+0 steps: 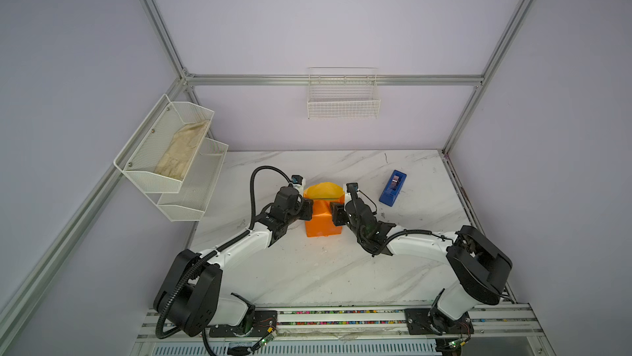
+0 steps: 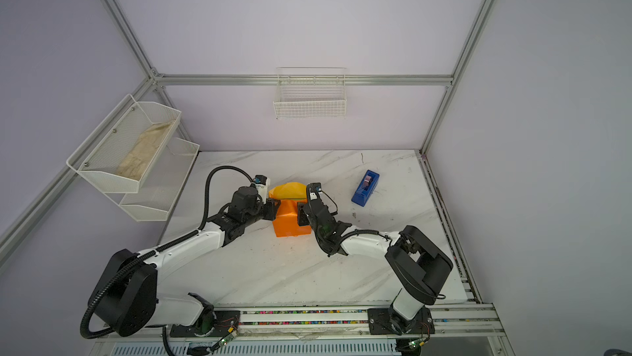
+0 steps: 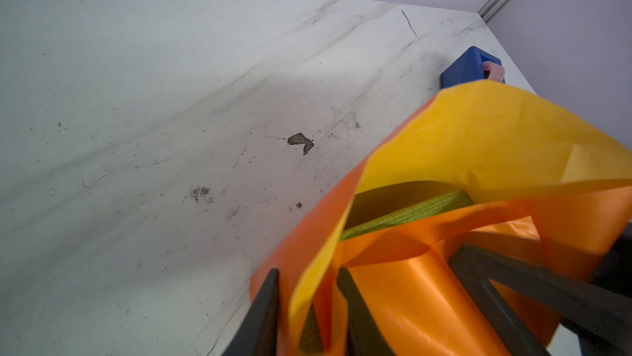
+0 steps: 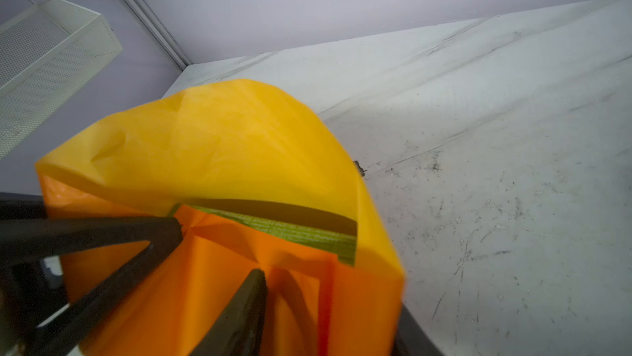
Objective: Wrap a gift box in wrapping paper
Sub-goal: Fold the wrapping paper for the gift box.
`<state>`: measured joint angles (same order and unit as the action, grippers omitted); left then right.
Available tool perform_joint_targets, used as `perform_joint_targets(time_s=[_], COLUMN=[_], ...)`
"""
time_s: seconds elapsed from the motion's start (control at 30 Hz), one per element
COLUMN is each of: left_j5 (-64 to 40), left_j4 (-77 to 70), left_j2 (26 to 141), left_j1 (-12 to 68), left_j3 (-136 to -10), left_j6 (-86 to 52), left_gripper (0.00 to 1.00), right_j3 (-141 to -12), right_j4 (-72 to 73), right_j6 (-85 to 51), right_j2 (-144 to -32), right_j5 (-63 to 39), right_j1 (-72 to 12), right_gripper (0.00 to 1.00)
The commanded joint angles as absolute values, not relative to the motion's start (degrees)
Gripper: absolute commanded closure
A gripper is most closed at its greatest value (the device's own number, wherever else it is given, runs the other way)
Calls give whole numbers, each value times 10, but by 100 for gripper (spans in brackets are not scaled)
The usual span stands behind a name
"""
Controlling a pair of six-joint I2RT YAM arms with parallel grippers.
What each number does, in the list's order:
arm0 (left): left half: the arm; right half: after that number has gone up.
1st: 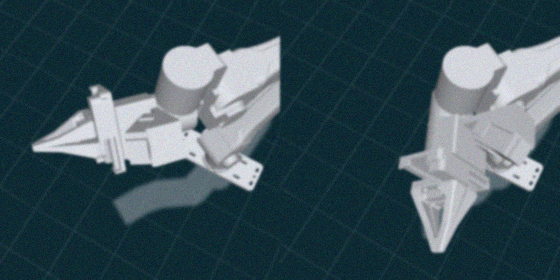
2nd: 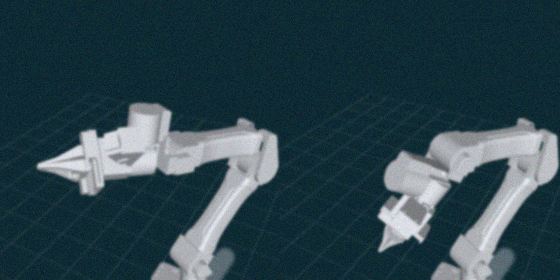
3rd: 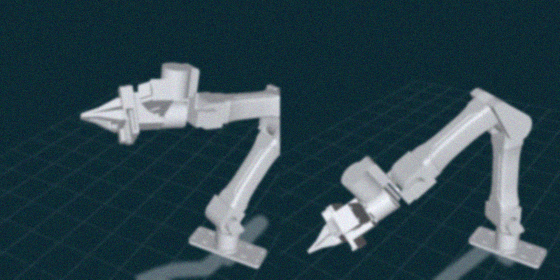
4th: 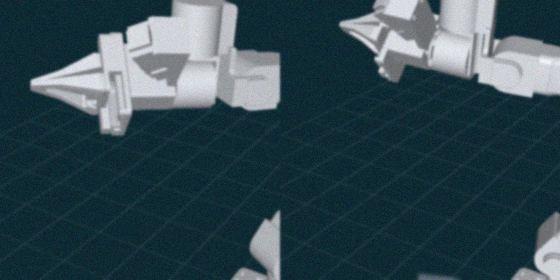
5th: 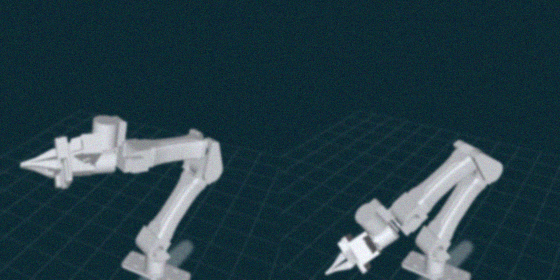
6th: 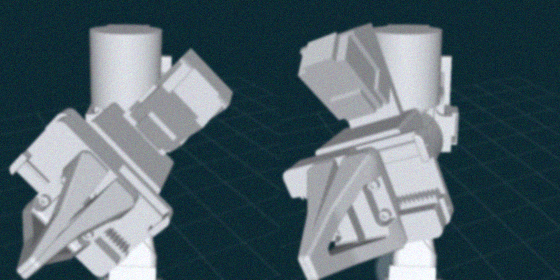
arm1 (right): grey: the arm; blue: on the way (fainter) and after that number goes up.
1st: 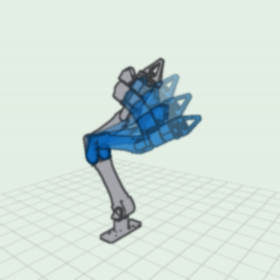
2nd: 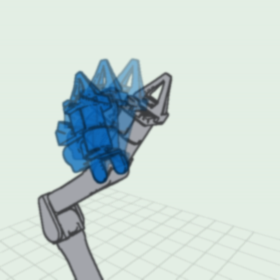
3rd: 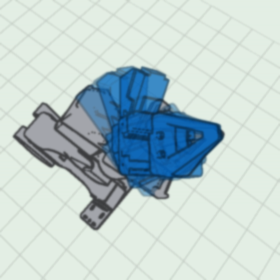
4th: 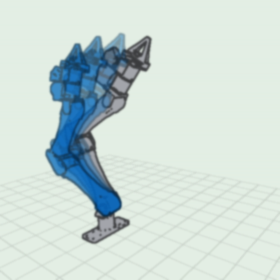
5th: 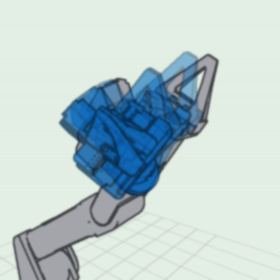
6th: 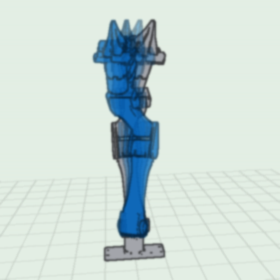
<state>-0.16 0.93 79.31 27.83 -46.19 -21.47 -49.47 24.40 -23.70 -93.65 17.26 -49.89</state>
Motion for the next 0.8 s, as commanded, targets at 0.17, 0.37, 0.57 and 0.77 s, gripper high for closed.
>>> perform_joint_targets(time_s=[0.17, 0.37, 0.57, 0.77], left_j5=[-7, -3, -4, -3], left_j4=[61, 73, 76, 82], left_j2=[805, 805, 827, 830], left_j1=[290, 290, 290, 290], left_j3=[-502, -511, -514, -516], left_j6=[-192, -190, -191, -193], left_gripper=[74, 74, 75, 75], right_j3=[-498, -506, -502, -471], right_j4=[221, 210, 209, 255], right_j6=[-239, -231, -261, -292], right_j2=[-920, -903, -871, -877], right_j5=[212, 192, 158, 151], right_j1=[-498, -496, -496, -495], right_gripper=[68, 72, 38, 22])
